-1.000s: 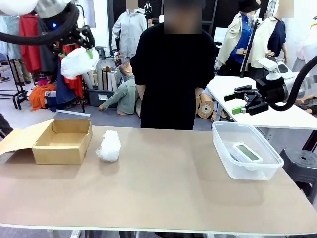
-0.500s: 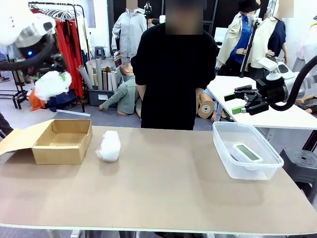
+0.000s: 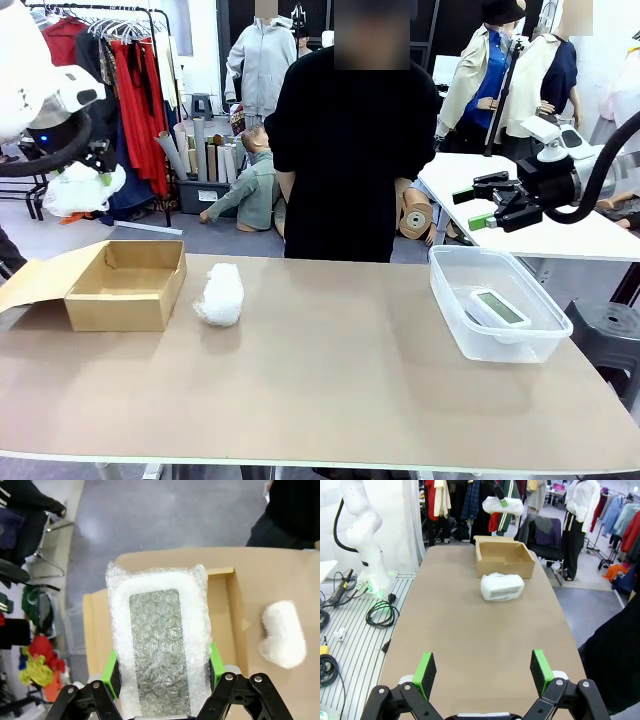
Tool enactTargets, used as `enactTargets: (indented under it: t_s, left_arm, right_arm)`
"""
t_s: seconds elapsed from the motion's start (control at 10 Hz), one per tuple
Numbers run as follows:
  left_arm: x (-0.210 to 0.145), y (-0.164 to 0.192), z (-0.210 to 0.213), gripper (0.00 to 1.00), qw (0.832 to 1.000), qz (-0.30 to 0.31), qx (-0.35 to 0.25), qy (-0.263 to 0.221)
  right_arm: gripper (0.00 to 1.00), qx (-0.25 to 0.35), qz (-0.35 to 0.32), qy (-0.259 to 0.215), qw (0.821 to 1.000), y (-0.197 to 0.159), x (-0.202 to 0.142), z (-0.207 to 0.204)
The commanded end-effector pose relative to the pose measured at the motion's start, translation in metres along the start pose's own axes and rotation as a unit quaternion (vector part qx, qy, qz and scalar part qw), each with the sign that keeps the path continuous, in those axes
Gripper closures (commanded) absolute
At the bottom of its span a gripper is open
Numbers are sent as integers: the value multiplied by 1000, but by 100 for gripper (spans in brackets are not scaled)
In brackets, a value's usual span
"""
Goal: Separate and place wrapped and unwrapped clocks.
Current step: If the picked Digital clock is wrapped, place it in the Package Box ; if not, place it in the Organizing box.
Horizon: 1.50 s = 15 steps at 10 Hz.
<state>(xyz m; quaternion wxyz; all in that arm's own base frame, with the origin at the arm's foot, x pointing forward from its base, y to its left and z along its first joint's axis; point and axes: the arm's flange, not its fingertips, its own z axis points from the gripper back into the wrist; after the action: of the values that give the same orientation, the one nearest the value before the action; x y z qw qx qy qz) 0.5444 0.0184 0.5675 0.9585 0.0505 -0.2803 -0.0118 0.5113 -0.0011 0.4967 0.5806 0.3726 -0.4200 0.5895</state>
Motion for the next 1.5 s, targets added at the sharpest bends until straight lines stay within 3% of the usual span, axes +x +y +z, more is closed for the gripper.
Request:
enactTargets:
  t_s: [0.0,0.1,0.8,0.9,1.4]
  left_arm:
    - [-6,4,-5,100,999,-32,30,9]
    - [-4,1,-1,100,1000,-8,11,13]
    - [-3,-1,-7,100,1000,-21,13,11]
    - [5,0,-21,100,998,-25,-7,48]
    - [9,3,-97,100,994,1,-28,108]
  right_arm:
    - [0,0,2,-1,1000,0,2,1]
    - [0,0,2,-1,1000,0,2,1]
    - [0,0,2,-1,1000,0,2,1]
    - [0,0,2,-1,1000,0,2,1]
    - [0,0,2,-1,1000,0,2,1]
